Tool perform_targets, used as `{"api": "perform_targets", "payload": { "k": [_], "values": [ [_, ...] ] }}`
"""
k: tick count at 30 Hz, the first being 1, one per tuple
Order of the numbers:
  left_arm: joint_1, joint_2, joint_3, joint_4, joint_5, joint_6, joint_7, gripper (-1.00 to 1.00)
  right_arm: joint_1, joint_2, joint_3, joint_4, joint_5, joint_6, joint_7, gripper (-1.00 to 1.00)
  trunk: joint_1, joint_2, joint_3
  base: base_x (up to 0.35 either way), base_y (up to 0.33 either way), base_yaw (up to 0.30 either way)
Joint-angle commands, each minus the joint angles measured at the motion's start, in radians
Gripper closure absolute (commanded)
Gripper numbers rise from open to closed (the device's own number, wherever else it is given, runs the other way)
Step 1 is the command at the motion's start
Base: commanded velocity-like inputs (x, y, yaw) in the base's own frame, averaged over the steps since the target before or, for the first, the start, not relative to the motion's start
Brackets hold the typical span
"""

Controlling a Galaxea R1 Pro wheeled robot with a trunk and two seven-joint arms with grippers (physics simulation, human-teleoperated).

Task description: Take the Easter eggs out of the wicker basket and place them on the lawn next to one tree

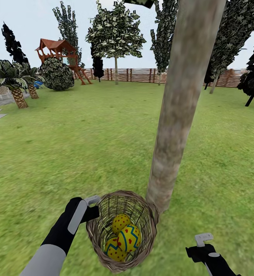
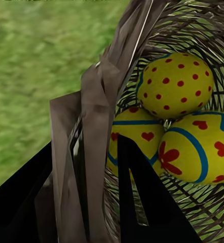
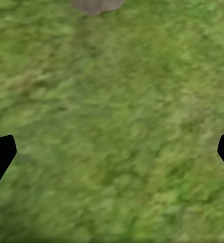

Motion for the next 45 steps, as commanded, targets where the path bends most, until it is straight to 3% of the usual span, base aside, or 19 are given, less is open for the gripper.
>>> {"api": "perform_targets", "payload": {
  "k": [1,45],
  "values": [
    [-0.001,0.0,-0.001,-0.001,0.02,-0.001,0.01,1.0,0.0,0.0,-0.006,-0.002,0.011,0.004,0.009,-1.0,0.004,-0.008,-0.004,0.0,0.0,0.0],
    [-0.001,0.0,-0.001,-0.001,0.02,-0.001,0.01,1.0,0.0,0.002,-0.006,-0.002,0.011,0.003,0.01,-1.0,0.173,-0.316,-0.142,0.0,0.0,0.0]
  ]
}}
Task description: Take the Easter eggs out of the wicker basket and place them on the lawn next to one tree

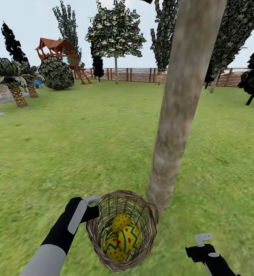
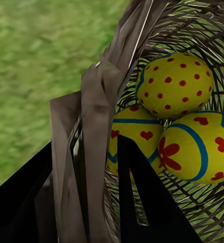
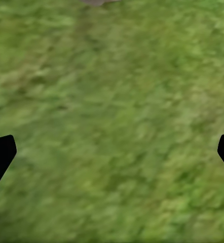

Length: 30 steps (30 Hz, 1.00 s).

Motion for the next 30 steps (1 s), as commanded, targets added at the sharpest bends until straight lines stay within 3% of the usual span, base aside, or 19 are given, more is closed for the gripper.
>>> {"api": "perform_targets", "payload": {
  "k": [1,30],
  "values": [
    [-0.001,0.0,-0.001,-0.001,0.02,-0.001,0.01,1.0,0.0,0.001,-0.006,-0.002,0.01,0.005,0.008,-1.0,0.004,-0.008,-0.004,0.0,0.0,0.0],
    [-0.001,0.0,-0.001,-0.001,0.02,-0.001,0.01,1.0,0.0,0.001,-0.005,0.009,0.01,0.002,0.006,-1.0,0.115,-0.211,-0.095,0.0,0.0,0.0]
  ]
}}
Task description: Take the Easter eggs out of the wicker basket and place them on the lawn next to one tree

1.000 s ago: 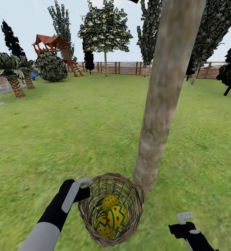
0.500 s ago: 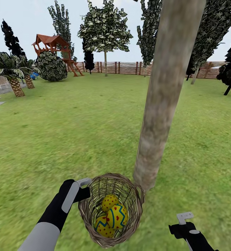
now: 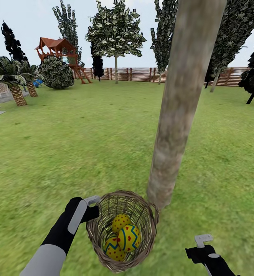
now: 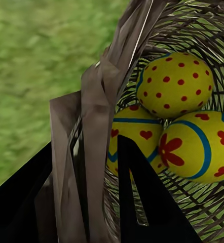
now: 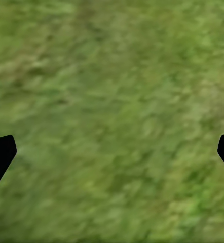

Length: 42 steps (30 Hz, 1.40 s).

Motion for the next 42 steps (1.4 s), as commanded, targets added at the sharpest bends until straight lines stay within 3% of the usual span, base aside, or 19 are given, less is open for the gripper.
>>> {"api": "perform_targets", "payload": {
  "k": [1,42],
  "values": [
    [-0.001,0.0,-0.001,-0.001,0.02,-0.001,0.01,1.0,0.0,0.001,-0.006,-0.002,0.011,0.004,0.009,-1.0,0.004,-0.008,-0.004,0.0,0.0,0.0],
    [-0.001,-0.002,-0.003,0.005,0.02,-0.001,0.01,1.0,0.0,0.001,-0.007,-0.001,0.011,0.006,0.007,-1.0,0.161,-0.295,-0.133,0.0,0.0,0.0]
  ]
}}
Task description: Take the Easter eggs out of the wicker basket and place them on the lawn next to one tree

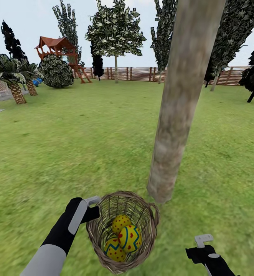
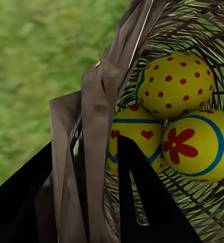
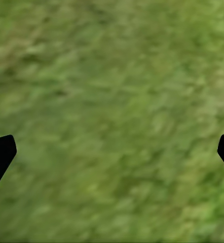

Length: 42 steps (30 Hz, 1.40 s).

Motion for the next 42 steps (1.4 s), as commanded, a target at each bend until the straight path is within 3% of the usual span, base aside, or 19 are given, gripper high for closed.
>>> {"api": "perform_targets", "payload": {
  "k": [1,37,42],
  "values": [
    [-0.001,-0.001,-0.001,-0.001,0.02,-0.001,0.01,1.0,0.0,0.001,-0.006,-0.002,0.011,0.004,0.009,-1.0,0.004,-0.008,-0.004,0.0,0.0,0.0],
    [-0.001,-0.001,-0.001,-0.001,0.02,-0.001,0.01,1.0,0.0,-0.001,-0.006,-0.002,0.011,0.004,0.006,-1.0,0.142,-0.26,-0.117,0.0,0.0,0.0],
    [-0.001,-0.001,-0.001,-0.003,0.02,-0.001,0.01,1.0,0.0,-0.001,-0.006,-0.002,0.011,0.003,0.006,-1.0,0.142,-0.26,-0.117,0.0,0.0,0.0]
  ]
}}
